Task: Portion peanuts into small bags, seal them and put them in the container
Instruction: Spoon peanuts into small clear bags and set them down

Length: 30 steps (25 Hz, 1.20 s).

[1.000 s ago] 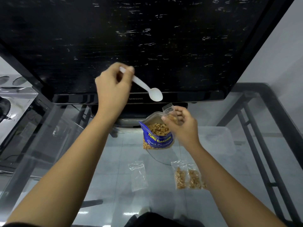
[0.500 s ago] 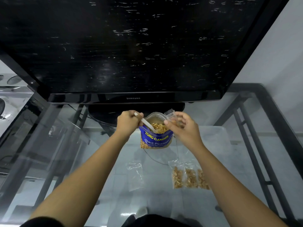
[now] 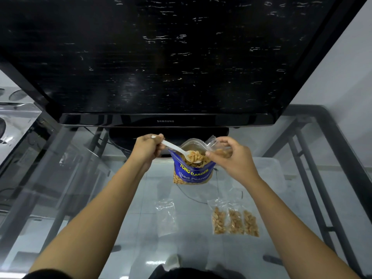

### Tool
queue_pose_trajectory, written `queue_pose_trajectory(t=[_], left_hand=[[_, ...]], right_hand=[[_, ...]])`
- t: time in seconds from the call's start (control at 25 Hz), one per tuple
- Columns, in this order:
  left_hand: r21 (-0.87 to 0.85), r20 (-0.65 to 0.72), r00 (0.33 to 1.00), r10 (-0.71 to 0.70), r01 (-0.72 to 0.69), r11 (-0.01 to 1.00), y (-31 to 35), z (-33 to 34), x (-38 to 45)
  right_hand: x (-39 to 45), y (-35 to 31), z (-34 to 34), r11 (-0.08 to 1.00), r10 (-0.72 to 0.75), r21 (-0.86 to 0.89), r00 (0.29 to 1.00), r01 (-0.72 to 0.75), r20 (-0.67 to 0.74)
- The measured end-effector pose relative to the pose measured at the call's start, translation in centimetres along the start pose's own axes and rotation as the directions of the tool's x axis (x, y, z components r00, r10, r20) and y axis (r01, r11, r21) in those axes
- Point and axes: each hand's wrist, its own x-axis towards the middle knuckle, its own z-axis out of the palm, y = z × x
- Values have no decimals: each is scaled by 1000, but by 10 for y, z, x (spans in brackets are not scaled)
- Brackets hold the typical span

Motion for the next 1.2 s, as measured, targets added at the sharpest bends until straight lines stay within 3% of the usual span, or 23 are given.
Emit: queue_pose_trajectory(t=[0.24, 0.36, 0.44, 0.52, 0.6, 0.68, 0.76, 0.88, 0.96, 1.04, 1.12, 1.2], left_hand=[[-62, -57, 996, 65, -69, 996, 28, -12, 3], [2, -3, 990, 141, -141, 990, 49, -5, -6], [166, 60, 963, 262, -269, 949, 62, 6, -21], [364, 156, 875, 459, -483, 797, 77, 18, -43], [486, 298, 712, 636, -687, 541, 92, 28, -70], [511, 376, 578, 724, -781, 359, 105, 32, -92], [504, 387, 528, 756, -807, 306, 114, 31, -105], [502, 346, 509, 789, -810, 303, 117, 28, -116], [499, 186, 510, 840, -785, 366, 117, 23, -115], [463, -5, 564, 825, -730, 502, 109, 17, -97], [402, -36, 692, 721, -651, 644, 85, 14, -73], [421, 51, 827, 560, -526, 739, 46, 19, -53]], right_hand=[[0, -8, 2, 935, -149, -313, 986, 166, 78], [-1, -16, 9, 931, -160, -317, 983, 182, 94], [-3, -22, 15, 952, -167, -250, 984, 179, 67], [-6, -26, 20, 985, -149, -82, 989, 151, 21], [-10, -29, 21, 981, -115, 159, 993, 111, 14], [-14, -29, 20, 933, -106, 348, 994, 93, 20], [-17, -30, 18, 890, -113, 445, 994, 104, -7], [-23, -28, 13, 873, -124, 468, 991, 134, -52], [-29, -25, 8, 883, -132, 444, 989, 150, -71], [-37, -20, 3, 900, -134, 406, 987, 161, -94], [-47, -14, 1, 917, -111, 375, 989, 139, -96], [-59, -5, 4, 927, -70, 363, 995, 90, -68]])
